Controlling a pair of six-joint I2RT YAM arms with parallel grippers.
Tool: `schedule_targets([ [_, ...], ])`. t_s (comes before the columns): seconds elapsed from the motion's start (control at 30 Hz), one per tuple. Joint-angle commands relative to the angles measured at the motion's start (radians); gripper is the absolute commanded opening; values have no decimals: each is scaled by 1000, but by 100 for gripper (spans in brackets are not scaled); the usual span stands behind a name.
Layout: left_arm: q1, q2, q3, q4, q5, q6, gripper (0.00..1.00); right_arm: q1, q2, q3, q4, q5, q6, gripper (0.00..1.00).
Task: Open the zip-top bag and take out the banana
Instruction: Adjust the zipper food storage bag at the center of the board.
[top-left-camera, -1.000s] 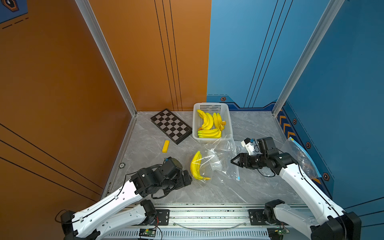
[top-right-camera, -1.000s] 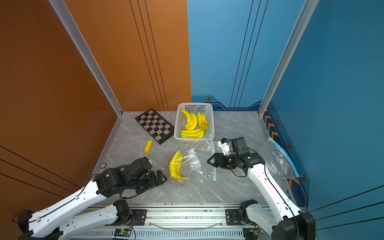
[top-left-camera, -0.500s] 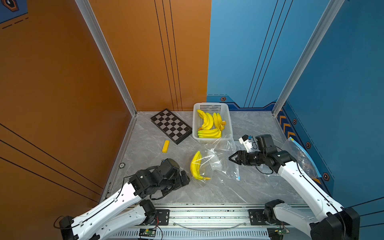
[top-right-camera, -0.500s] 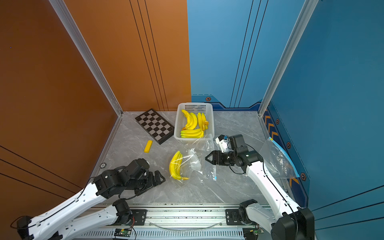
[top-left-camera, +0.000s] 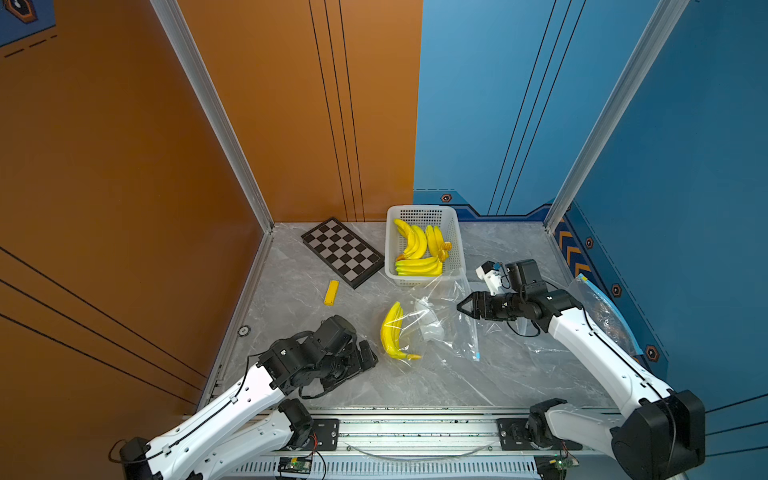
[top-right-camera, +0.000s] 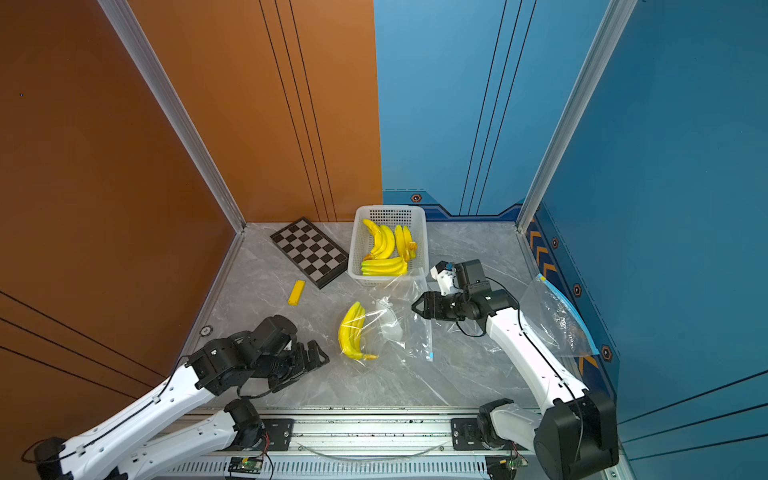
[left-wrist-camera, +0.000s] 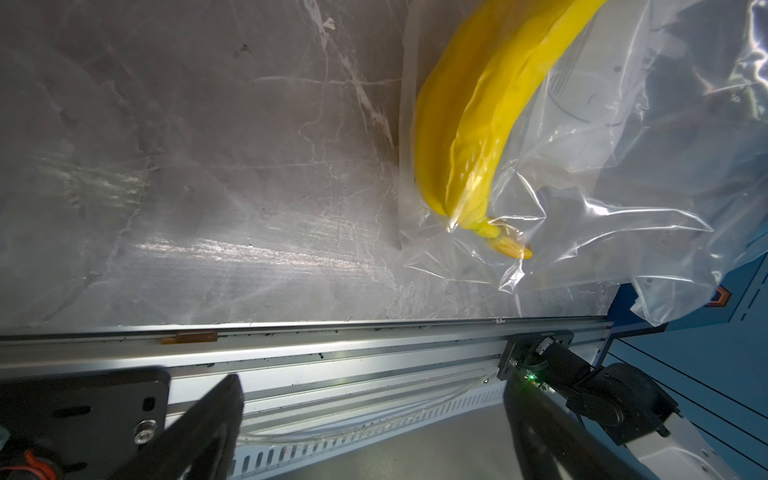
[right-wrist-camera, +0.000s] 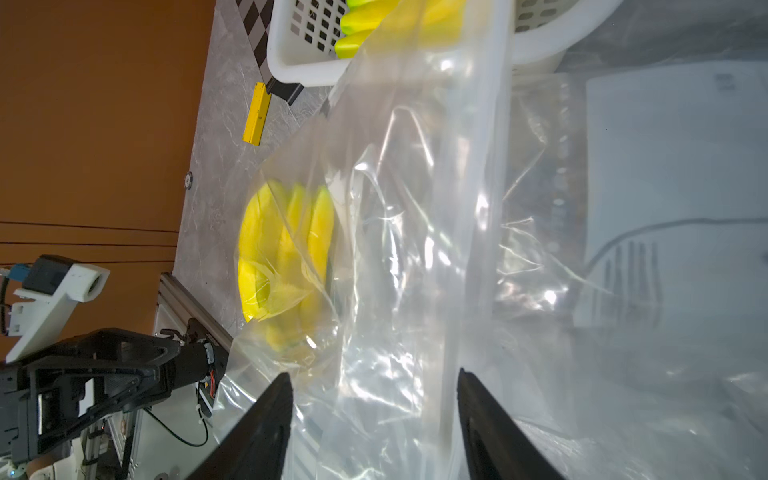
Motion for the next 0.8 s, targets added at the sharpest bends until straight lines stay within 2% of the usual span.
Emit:
schedule_targets([
  [0.0,24,-12,-19,-9,28,34,98,26,6,26,59,-46,7,53],
  [0.1,39,-14,-24,-9,40,41,98,52,12,24,89,-67,30,44],
  [0.3,53,-12,-39,3,51,48,98,103,15,-31,221,-129,138,44],
  [0.4,55,-7,-52,14,46,44,98,100,14,-29,263,-160,211,25],
  [0.5,65,-6,-90,81,61,35,98,72,-21,4,255,-151,233,12],
  [0.67,65,51,-182,279,103,23,98,-40,-50,9,153,-149,202,9],
  [0.77,57,88,-208,375,102,34,98,-28,-36,2,109,-144,160,8],
])
